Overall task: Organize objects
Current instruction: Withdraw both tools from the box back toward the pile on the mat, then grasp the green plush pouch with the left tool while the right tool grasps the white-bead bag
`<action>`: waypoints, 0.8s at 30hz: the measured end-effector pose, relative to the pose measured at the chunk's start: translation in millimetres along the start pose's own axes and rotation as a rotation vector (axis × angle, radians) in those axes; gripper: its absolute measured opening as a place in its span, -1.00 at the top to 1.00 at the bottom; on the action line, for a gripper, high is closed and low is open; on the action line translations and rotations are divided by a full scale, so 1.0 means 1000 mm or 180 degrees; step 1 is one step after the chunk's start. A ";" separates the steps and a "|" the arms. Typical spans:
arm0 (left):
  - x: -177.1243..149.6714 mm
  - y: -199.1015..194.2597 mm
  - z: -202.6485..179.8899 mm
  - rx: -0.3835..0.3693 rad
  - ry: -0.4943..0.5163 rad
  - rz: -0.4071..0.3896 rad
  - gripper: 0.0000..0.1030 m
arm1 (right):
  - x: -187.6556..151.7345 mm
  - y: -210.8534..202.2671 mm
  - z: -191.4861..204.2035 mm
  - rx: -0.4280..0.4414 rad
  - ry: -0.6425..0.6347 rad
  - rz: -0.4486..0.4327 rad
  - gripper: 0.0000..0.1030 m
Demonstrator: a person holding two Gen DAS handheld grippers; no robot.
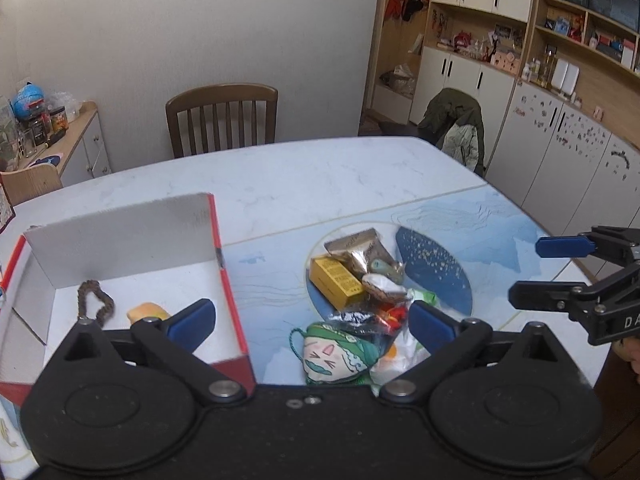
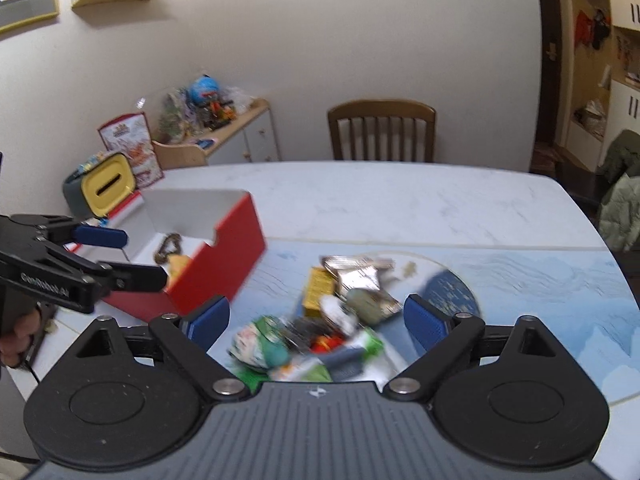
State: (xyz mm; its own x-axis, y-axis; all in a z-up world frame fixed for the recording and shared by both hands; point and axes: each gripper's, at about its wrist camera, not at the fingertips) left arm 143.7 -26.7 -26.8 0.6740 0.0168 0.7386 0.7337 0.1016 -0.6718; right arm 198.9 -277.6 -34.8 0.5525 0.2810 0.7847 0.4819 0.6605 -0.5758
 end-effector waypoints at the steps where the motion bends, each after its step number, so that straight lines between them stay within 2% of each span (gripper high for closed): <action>1: -0.002 0.003 -0.004 0.0006 0.0012 0.0020 -0.99 | -0.004 0.000 -0.005 -0.0015 0.0006 0.0030 -0.84; 5: -0.010 0.014 -0.021 0.0025 0.0098 0.0068 -0.99 | -0.020 0.001 -0.016 -0.0082 -0.0072 0.0131 -0.84; 13: -0.025 0.036 -0.045 0.0104 0.0211 0.0145 -0.98 | -0.045 0.011 -0.022 -0.0022 -0.0244 0.0358 -0.84; 24: -0.033 0.059 -0.057 0.0146 0.0042 0.0281 -0.82 | -0.069 0.028 -0.031 0.0060 -0.0356 0.0600 -0.84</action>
State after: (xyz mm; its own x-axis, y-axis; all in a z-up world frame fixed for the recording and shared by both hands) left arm 169.8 -77.9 -94.5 0.7372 0.0145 0.6755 0.6669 0.1457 -0.7308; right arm 195.7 -300.3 -111.8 0.5521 0.4756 0.6848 0.3638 0.6016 -0.7111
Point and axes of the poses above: each gripper's, at about its wrist camera, not at the fingertips, and y roughly the way its jaws point, z to its left, x to its top, and after that the axes turned 9 degrees about x, right-handed
